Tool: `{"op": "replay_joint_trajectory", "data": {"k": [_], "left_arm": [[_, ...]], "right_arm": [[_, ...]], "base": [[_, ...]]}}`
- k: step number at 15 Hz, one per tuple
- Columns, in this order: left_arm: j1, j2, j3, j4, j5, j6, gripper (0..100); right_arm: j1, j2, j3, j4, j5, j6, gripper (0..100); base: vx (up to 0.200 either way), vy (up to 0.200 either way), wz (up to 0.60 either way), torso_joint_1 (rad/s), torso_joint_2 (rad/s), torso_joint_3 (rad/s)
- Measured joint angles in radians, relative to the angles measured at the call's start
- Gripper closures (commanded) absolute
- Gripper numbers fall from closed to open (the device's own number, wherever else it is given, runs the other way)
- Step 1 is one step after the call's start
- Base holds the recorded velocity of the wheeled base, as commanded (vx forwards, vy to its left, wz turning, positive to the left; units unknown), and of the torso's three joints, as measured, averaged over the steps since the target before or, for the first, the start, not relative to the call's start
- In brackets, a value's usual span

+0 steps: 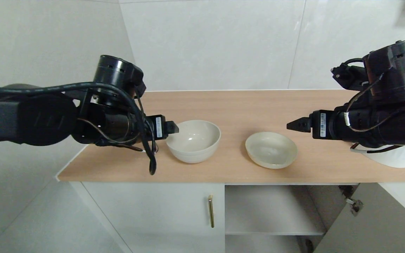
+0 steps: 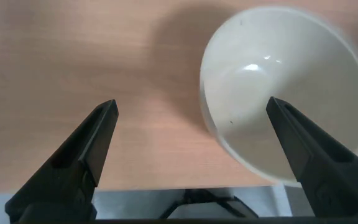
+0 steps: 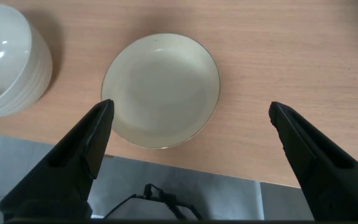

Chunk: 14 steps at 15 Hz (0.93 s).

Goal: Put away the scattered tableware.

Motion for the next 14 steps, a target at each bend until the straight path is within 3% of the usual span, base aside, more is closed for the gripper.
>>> {"op": "replay_joint_trajectory", "data": {"k": [4, 5, 9, 14], "left_arm": [[-0.002, 0.072, -0.007, -0.041, -0.009, -0.006, 0], [-0.002, 0.082, -0.007, -0.042, -0.019, -0.009, 100], [-0.003, 0.107, -0.007, -0.044, -0.044, -0.011, 100], [-0.019, 0.014, 0.024, -0.047, -0.065, -0.041, 100]], "right_arm": [[0.0, 0.005, 0.002, -0.002, 0.001, 0.0, 0], [0.0, 0.007, 0.002, -0.002, 0.001, 0.0, 0], [0.0, 0.012, 0.001, -0.002, 0.002, 0.0, 0], [-0.011, 0.036, -0.006, -0.01, 0.0, 0.017, 0]], "base": [[0.0, 0.0, 0.0, 0.0, 0.0, 0.0], [0.0, 0.0, 0.0, 0.0, 0.0, 0.0], [0.0, 0.0, 0.0, 0.0, 0.0, 0.0], [0.0, 0.0, 0.0, 0.0, 0.0, 0.0]]}}
